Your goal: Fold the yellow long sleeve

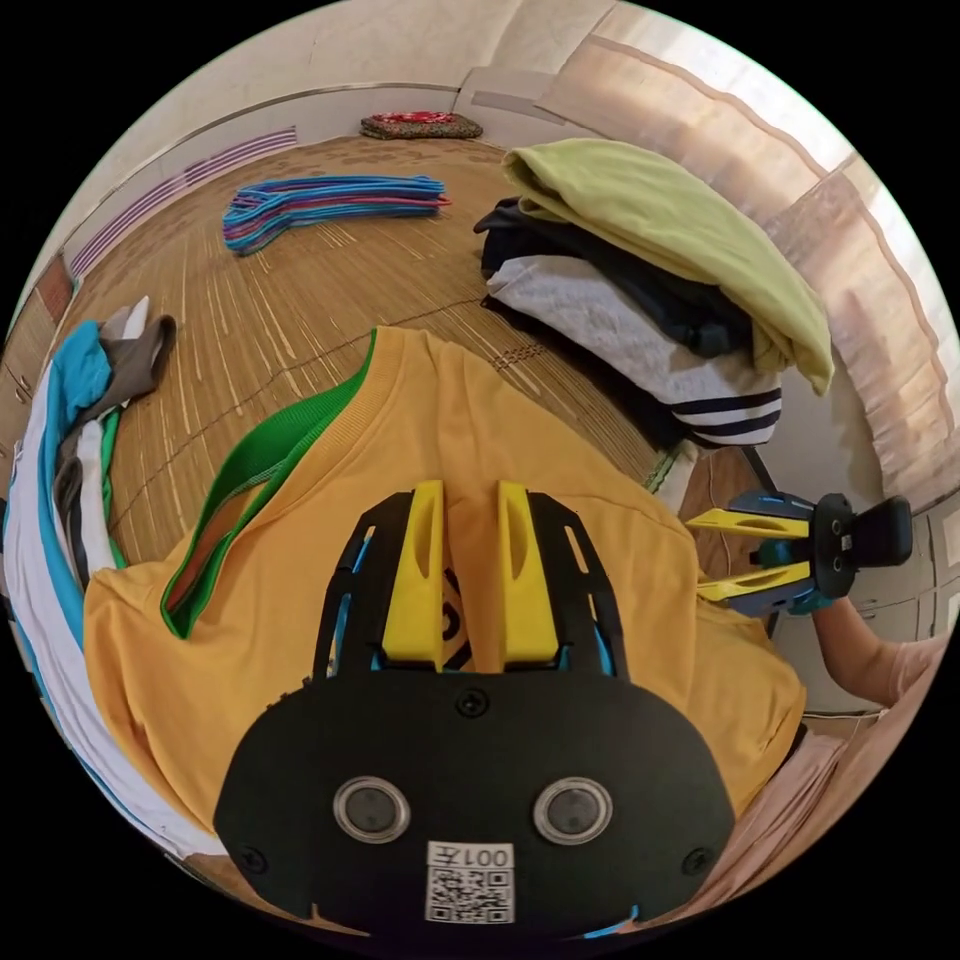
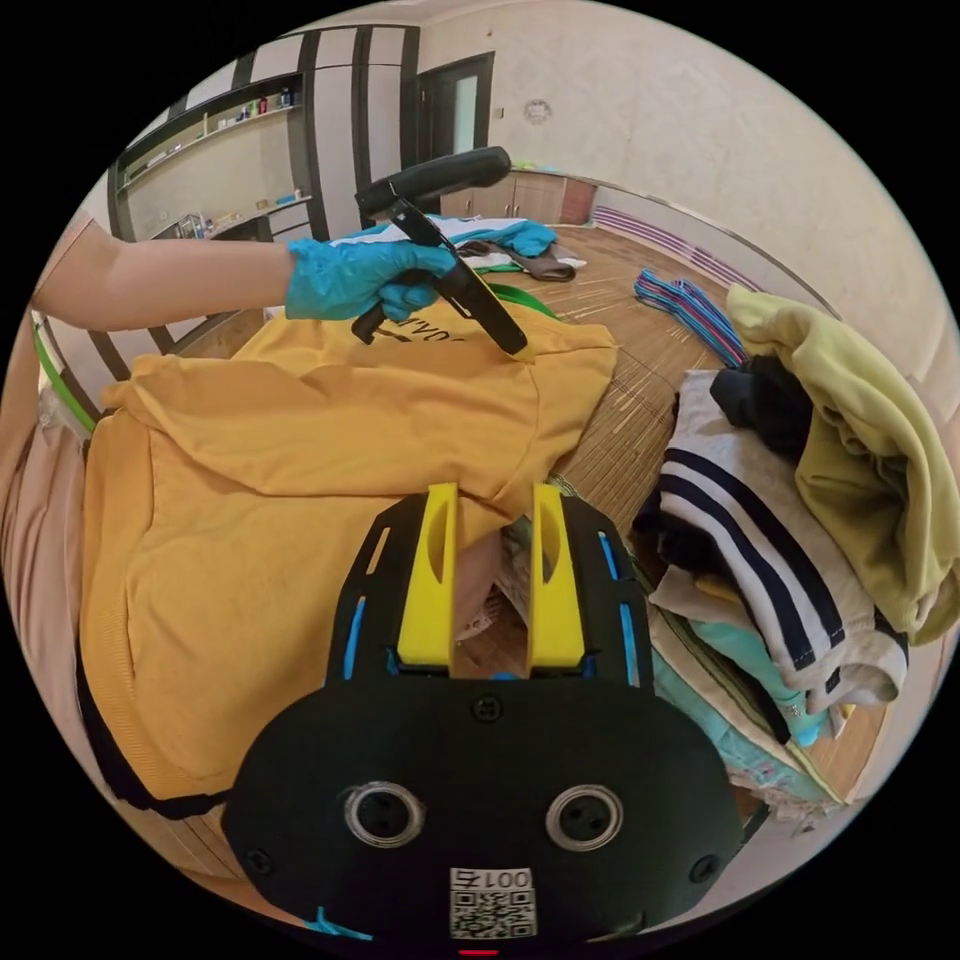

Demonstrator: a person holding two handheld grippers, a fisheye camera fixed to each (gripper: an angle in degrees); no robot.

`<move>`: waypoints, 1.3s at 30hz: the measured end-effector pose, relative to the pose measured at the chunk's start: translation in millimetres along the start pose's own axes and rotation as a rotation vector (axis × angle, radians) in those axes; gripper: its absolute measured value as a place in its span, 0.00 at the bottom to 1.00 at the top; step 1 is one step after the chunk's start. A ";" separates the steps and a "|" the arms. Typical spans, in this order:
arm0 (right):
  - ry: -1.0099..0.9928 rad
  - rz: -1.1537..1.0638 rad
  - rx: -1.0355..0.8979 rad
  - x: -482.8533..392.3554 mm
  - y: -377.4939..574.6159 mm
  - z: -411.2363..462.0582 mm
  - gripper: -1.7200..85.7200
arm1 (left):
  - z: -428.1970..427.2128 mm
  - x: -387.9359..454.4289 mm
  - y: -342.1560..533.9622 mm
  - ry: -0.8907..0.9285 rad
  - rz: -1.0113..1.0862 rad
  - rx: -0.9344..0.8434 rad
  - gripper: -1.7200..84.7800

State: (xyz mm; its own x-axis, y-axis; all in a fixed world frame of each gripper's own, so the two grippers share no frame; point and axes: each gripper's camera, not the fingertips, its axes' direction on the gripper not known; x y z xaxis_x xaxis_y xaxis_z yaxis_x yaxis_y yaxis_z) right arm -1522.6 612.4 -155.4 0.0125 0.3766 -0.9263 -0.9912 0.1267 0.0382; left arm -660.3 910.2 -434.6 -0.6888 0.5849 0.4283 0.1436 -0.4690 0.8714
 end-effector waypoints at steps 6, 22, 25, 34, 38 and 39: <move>0.080 0.022 -0.010 -0.2 -0.3 3.3 0.07 | -1.2 0.1 -20.5 -0.039 0.039 0.010 0.01; 0.384 0.271 -0.044 31.1 8.6 -21.1 0.03 | 7.9 41.6 -141.1 -0.032 0.188 0.038 0.01; 0.419 0.318 -0.092 38.0 13.1 -16.2 0.04 | 30.1 43.8 -148.3 -0.060 0.182 -0.002 0.01; 0.211 0.324 -0.034 53.9 22.0 -11.2 0.11 | 49.3 32.6 -154.4 -0.002 0.136 -0.011 0.02; 0.151 0.309 -0.002 60.6 19.8 2.0 0.08 | 51.9 29.8 -156.7 0.010 0.117 -0.006 0.01; 0.129 0.316 0.008 63.3 18.6 3.8 0.07 | 52.6 30.9 -157.4 -0.004 0.128 -0.007 0.00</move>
State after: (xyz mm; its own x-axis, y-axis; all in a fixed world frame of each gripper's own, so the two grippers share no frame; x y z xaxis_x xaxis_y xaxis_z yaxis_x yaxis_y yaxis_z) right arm -1539.7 642.1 -211.9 -0.3122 0.2788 -0.9082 -0.9424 0.0298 0.3331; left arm -666.8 1037.0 -545.9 -0.6627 0.5225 0.5365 0.2252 -0.5442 0.8082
